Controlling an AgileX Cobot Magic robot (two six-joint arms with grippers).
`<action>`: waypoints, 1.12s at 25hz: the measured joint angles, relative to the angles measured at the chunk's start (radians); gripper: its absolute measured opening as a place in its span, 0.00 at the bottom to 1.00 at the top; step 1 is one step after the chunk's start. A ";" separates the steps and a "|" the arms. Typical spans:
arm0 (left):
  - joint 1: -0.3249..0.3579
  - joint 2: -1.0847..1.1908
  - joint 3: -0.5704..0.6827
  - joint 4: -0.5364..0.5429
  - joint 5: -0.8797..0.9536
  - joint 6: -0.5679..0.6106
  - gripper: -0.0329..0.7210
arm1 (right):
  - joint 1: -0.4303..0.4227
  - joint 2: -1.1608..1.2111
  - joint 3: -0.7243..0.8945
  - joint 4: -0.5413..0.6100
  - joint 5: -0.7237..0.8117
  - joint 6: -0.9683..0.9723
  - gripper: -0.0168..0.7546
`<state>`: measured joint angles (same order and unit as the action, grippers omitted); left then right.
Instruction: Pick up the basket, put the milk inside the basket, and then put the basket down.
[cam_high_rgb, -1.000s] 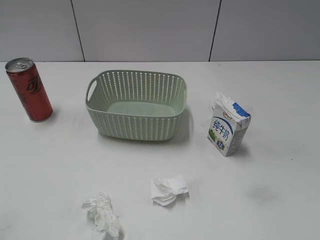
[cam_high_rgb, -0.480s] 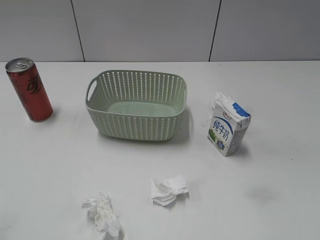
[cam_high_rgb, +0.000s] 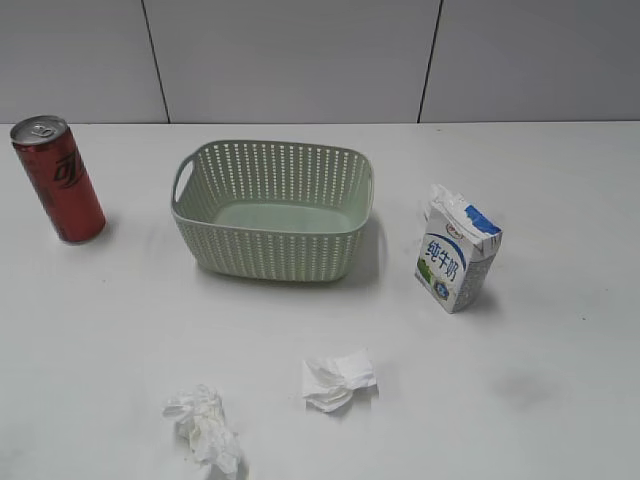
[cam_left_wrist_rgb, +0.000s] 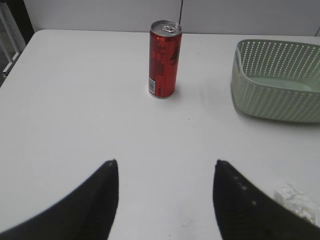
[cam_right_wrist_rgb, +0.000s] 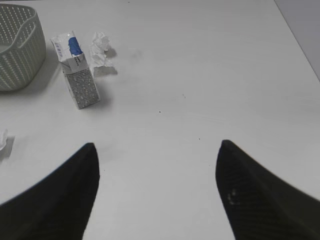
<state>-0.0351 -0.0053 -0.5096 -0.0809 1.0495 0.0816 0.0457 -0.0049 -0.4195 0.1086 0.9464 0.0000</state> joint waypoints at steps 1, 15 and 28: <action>0.000 0.000 0.000 0.000 0.000 0.000 0.65 | 0.000 0.000 0.000 0.000 0.000 0.000 0.74; 0.004 0.182 -0.083 0.035 -0.300 0.000 0.91 | 0.000 0.000 0.000 0.000 0.000 0.000 0.74; -0.084 0.920 -0.531 0.000 -0.394 0.004 0.92 | 0.000 0.000 0.000 0.001 0.000 0.000 0.74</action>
<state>-0.1192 0.9152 -1.0404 -0.0806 0.6552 0.0856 0.0457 -0.0049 -0.4195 0.1094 0.9464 0.0000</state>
